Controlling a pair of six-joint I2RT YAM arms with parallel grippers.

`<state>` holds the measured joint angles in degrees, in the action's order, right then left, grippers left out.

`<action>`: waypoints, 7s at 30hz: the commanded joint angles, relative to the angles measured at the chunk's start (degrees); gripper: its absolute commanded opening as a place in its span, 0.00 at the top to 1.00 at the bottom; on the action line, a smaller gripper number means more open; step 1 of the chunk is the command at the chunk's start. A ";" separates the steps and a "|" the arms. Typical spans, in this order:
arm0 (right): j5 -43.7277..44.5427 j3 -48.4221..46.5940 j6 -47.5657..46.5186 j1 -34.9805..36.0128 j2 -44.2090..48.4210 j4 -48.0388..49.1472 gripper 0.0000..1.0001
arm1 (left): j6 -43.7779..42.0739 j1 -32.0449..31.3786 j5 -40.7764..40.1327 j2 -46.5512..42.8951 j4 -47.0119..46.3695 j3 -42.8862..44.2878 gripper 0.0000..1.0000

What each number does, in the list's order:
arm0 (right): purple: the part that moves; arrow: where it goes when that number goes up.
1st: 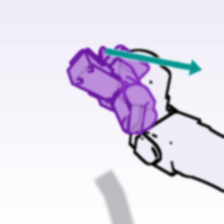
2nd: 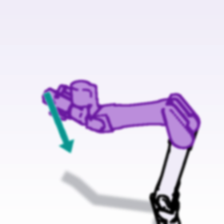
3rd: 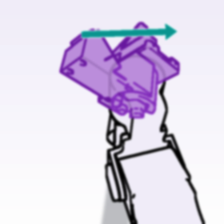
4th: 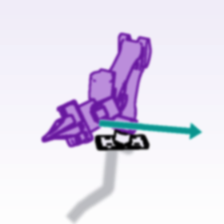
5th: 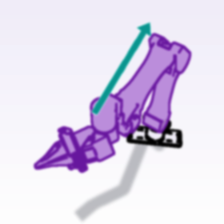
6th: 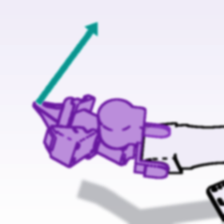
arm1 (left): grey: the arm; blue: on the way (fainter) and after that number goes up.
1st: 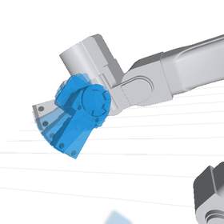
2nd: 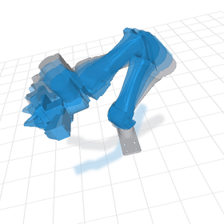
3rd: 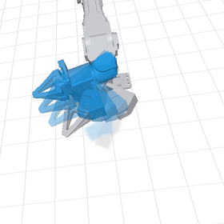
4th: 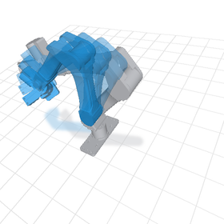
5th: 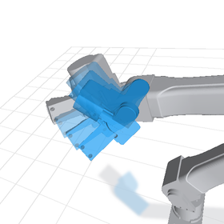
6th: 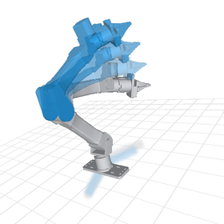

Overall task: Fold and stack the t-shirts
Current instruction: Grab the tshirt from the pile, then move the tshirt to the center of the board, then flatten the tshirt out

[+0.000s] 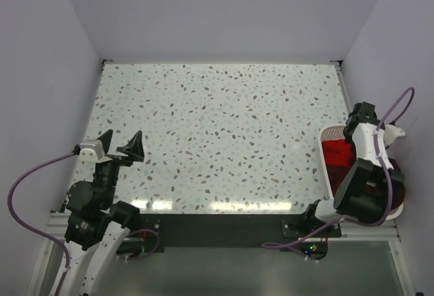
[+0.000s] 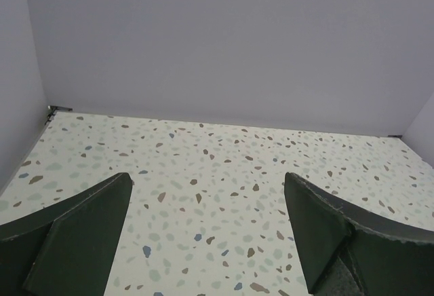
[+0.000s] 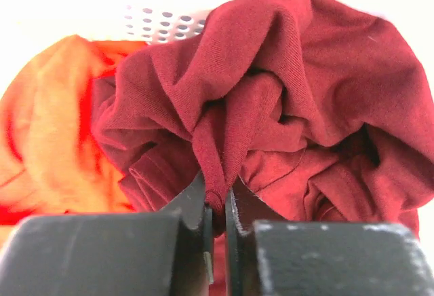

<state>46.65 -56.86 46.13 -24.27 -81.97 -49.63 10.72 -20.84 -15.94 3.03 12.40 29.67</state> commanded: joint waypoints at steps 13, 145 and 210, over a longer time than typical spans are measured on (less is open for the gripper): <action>-3.76 -24.30 -18.35 25.55 18.00 5.16 1.00 | -0.96 -0.52 -0.93 2.95 -2.12 -0.14 0.00; -25.30 11.77 -23.72 83.51 29.69 24.92 0.21 | 18.98 -17.93 3.04 95.97 -3.98 67.75 0.13; -27.67 -21.09 -36.64 58.90 -24.88 27.04 0.39 | 26.81 5.81 -2.51 85.74 6.85 14.36 0.53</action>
<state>16.38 -74.02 11.07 34.46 -103.94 -22.39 38.11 -15.75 -17.63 89.43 17.63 45.28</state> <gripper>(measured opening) 0.614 0.461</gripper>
